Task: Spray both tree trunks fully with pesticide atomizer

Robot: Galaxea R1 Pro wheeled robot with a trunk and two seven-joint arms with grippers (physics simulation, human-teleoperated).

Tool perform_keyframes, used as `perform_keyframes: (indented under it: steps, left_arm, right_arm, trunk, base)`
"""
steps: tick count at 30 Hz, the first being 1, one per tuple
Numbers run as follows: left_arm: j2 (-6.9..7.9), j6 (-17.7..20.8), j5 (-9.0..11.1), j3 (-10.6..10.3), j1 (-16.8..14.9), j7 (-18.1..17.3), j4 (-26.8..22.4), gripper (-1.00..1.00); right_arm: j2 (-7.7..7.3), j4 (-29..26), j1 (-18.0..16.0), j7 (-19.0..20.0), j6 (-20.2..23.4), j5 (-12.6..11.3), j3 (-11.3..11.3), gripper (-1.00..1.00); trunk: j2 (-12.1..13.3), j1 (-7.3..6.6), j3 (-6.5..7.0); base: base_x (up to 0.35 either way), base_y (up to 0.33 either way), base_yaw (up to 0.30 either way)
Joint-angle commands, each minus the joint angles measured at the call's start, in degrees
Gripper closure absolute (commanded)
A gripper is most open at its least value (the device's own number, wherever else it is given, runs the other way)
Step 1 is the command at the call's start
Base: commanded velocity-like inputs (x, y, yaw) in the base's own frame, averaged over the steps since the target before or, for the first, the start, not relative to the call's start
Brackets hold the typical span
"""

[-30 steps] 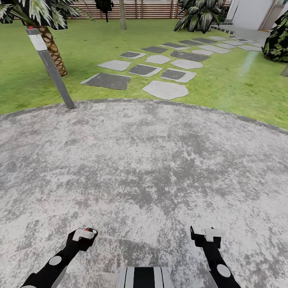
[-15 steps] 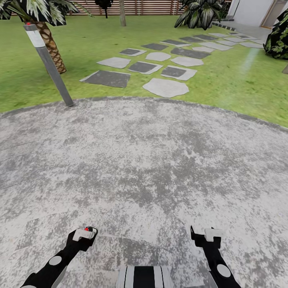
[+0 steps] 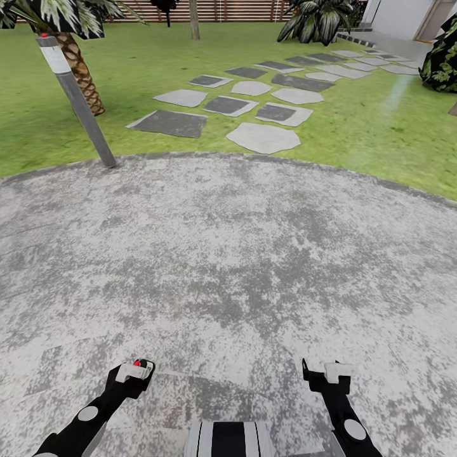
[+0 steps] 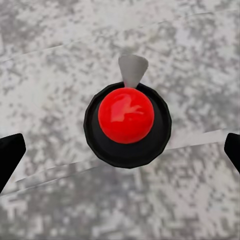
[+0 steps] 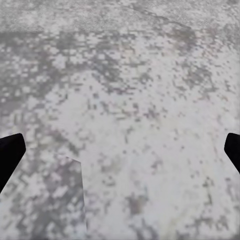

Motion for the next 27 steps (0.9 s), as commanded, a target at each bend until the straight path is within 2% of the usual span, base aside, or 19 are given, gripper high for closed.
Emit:
perform_keyframes:
  steps: [1, 13, 16, 27]
  left_arm:
    - [0.02, -0.28, -0.56, -0.03, -0.02, 0.1, 0.04, -1.0]
    - [0.02, -0.28, -0.56, -0.02, -0.02, 0.1, 0.03, -1.0]
    - [0.05, -0.28, -0.56, -0.02, -0.02, 0.1, 0.03, -1.0]
    - [0.02, -0.28, -0.56, -0.02, -0.02, 0.1, 0.12, -1.0]
  right_arm:
    - [-0.01, 0.03, -0.02, -0.19, -0.15, 0.04, 0.05, -1.0]
    - [-0.01, 0.03, -0.02, -0.14, -0.15, 0.04, 0.05, -1.0]
    - [-0.01, 0.03, -0.04, -0.14, -0.15, 0.04, 0.05, -1.0]
    - [-0.01, 0.03, -0.02, -0.14, -0.15, 0.04, 0.05, -1.0]
  trunk:
    - [-0.01, -0.01, -0.03]
    - [-0.01, -0.01, -0.03]
    - [-0.05, 0.07, -0.7]
    - [-0.05, 0.07, -0.7]
  base:
    - [0.0, 0.0, 0.0]
    - [0.0, 0.0, 0.0]
    - [0.0, 0.0, 0.0]
    - [0.007, 0.0, 0.0]
